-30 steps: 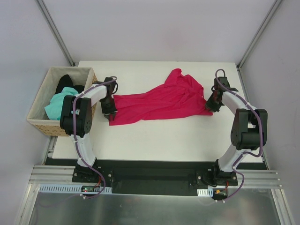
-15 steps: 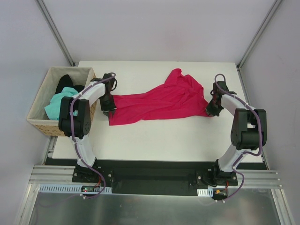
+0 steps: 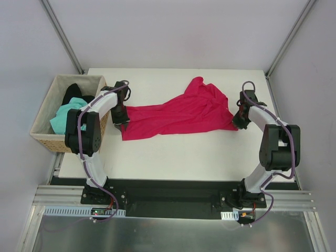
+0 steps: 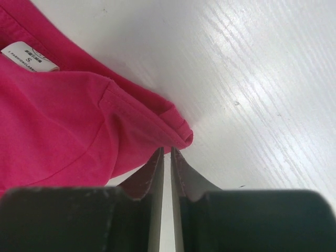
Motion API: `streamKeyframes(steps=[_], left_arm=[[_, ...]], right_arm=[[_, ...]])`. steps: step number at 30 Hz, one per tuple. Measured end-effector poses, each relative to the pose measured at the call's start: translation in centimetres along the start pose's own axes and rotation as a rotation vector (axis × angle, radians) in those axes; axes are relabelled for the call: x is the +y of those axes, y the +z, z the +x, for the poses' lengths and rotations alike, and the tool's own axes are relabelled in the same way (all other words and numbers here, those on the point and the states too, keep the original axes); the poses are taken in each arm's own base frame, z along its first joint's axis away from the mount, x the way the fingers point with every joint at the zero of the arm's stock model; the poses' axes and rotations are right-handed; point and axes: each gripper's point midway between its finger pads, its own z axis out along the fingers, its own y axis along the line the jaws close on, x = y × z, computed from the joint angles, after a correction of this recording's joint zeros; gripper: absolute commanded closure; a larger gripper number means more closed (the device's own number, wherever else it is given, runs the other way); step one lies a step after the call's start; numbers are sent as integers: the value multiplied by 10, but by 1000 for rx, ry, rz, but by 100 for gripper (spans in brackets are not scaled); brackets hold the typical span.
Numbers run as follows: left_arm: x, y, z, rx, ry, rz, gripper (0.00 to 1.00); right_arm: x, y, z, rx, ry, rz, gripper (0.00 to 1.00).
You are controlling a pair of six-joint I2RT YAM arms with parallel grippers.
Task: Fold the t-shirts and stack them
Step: Fold the flattened tshirt in 1/3 of the way
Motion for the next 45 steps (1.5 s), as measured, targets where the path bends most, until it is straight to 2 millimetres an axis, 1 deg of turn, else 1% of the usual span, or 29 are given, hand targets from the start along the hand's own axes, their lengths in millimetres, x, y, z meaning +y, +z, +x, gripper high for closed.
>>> streamKeyframes(steps=[7,13,15,18,20,22,27,32,35,36,37,39,40,41,45], left_arm=[[1,0,1,4,0,-2,80],[1,-1,1,1,0,-2,79],[1,-2,0,-2,0,-1,79],[1,-3,0,-6,-1,-1,79],[1,-4,0,-9,-1,0,79],[1,-5,-1,-11,-1,-1,79],[3,-6,-1,-17,-2,-9,79],[3,-5,-2,-18,-2,-13,79],[3,-6,-2,-18,-2,-14,79],[3,-7,-2,-18,-2,-13,79],[3,-7,-2,-18,-2,-13,79],[3,-8,-3,-20,-3,-13,79],[3,-8,-3,-20,-3,-13,79],[3,-8,-3,-19,-3,-13,79],[4,-8,-1,-11,-5,-18,79]], right_arm=[[1,-6,-6,-14,1,0,84],[14,-13,-26,-51,0,-29,85],[20,-13,-34,-61,-2,-37,85],[25,-10,-39,-63,-5,-41,84],[25,-7,-39,-59,-7,-38,83],[24,-5,-37,-51,-8,-34,76],[25,2,-32,-28,-16,-32,67],[24,9,-26,-5,-23,-24,67],[24,14,-23,8,-26,-19,68],[23,15,-23,11,-26,-18,71],[23,16,-22,15,-27,-16,80],[23,18,-20,20,-30,-15,90],[23,19,-20,21,-33,-14,97],[23,19,-20,23,-33,-13,99],[23,20,-20,22,-29,-10,98]])
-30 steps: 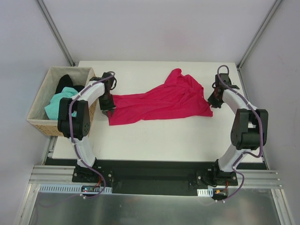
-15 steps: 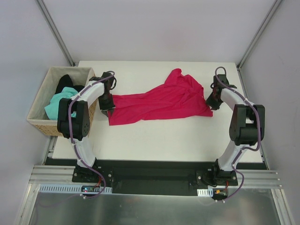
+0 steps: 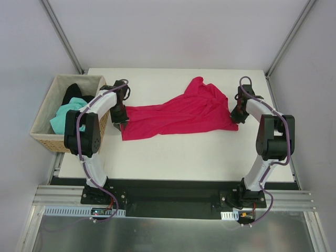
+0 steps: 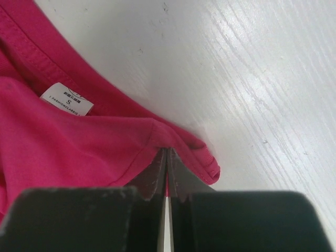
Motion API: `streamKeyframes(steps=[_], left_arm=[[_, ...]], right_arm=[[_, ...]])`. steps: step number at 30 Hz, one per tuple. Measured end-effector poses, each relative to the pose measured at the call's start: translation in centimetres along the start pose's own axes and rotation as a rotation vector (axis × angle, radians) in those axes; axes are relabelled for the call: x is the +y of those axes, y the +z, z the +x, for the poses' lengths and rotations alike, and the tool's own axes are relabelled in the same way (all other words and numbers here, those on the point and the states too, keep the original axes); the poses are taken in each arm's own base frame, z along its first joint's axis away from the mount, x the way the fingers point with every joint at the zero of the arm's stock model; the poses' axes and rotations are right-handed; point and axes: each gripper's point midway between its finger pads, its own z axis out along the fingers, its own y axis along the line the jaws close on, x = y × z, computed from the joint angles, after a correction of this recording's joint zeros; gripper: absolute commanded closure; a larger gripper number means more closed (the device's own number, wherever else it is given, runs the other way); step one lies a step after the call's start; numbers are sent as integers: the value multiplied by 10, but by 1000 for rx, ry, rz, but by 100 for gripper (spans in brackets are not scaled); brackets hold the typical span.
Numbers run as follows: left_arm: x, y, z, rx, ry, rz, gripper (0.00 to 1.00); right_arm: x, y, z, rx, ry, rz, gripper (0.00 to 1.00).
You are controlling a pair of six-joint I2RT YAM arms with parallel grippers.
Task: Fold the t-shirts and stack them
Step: Fold the flattened tshirt in 1/3 of the way
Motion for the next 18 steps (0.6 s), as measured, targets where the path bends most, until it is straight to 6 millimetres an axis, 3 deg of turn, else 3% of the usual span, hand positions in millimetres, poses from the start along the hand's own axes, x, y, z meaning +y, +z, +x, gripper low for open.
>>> streamKeyframes(steps=[18], left_arm=[[-2,-6,-6,-15,-3,7,80]], right_arm=[[-15,-10,-15,-60,26,44,99]])
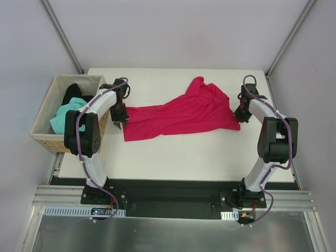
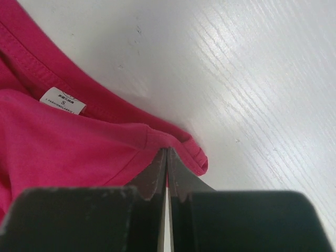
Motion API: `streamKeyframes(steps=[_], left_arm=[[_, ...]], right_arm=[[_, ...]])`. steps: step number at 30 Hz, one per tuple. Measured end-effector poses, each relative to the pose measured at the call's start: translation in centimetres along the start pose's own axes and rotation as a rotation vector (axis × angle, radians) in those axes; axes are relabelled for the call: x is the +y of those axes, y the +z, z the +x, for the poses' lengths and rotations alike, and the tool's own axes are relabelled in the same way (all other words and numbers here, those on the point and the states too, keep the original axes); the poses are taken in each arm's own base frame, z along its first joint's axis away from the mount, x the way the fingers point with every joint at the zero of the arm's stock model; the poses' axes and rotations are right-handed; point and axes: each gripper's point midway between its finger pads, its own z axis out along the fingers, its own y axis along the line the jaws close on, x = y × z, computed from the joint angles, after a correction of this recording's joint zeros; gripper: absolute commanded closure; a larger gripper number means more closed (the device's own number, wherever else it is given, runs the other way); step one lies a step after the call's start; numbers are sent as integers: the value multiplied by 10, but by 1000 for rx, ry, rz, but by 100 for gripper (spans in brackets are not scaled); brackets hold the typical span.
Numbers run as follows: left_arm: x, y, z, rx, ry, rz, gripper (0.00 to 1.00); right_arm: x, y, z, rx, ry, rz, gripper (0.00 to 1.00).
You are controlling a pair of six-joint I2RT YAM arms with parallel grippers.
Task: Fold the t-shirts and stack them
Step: Fold the flattened tshirt in 1/3 of the way
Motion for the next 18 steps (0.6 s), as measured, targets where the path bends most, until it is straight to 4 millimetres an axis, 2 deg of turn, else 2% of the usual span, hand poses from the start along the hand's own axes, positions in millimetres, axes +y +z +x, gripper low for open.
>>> streamKeyframes(steps=[9,18], left_arm=[[-1,6,1,0,-2,1,80],[-4,32,6,49,1,0,80]], right_arm=[[-2,0,2,9,-6,5,99],[-2,-5,0,2,-12,0,99]])
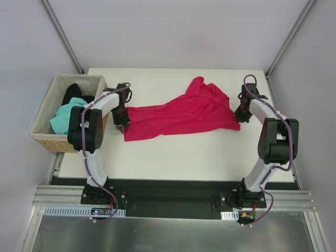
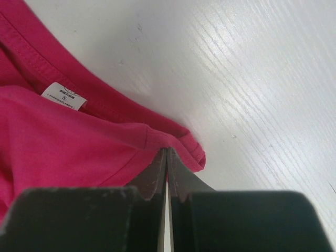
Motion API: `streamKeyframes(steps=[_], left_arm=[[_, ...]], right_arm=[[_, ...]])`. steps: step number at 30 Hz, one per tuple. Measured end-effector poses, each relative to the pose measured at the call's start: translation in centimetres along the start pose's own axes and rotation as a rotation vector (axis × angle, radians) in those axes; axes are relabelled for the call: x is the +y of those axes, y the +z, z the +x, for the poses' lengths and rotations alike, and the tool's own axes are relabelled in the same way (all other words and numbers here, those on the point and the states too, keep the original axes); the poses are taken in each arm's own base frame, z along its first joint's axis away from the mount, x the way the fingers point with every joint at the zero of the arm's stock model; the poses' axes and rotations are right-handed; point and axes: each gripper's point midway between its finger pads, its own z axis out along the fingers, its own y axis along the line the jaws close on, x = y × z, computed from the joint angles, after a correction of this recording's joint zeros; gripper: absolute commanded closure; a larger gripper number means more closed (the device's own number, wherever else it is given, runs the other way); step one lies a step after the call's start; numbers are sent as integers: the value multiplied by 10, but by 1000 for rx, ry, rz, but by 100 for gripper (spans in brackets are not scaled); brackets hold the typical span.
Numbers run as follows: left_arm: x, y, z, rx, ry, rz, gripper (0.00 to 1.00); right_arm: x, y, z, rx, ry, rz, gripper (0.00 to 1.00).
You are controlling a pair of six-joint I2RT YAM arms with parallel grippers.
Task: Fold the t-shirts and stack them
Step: Fold the flattened tshirt in 1/3 of the way
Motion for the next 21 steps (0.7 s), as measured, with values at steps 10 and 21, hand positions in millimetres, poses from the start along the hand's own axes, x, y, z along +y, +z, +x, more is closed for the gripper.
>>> streamKeyframes(steps=[10,21], left_arm=[[-3,7,-2,2,1,9,80],[-10,12,-2,23,3,29,80]], right_arm=[[0,-2,-1,-6,1,-4,99],[0,-2,-1,-4,0,-2,99]])
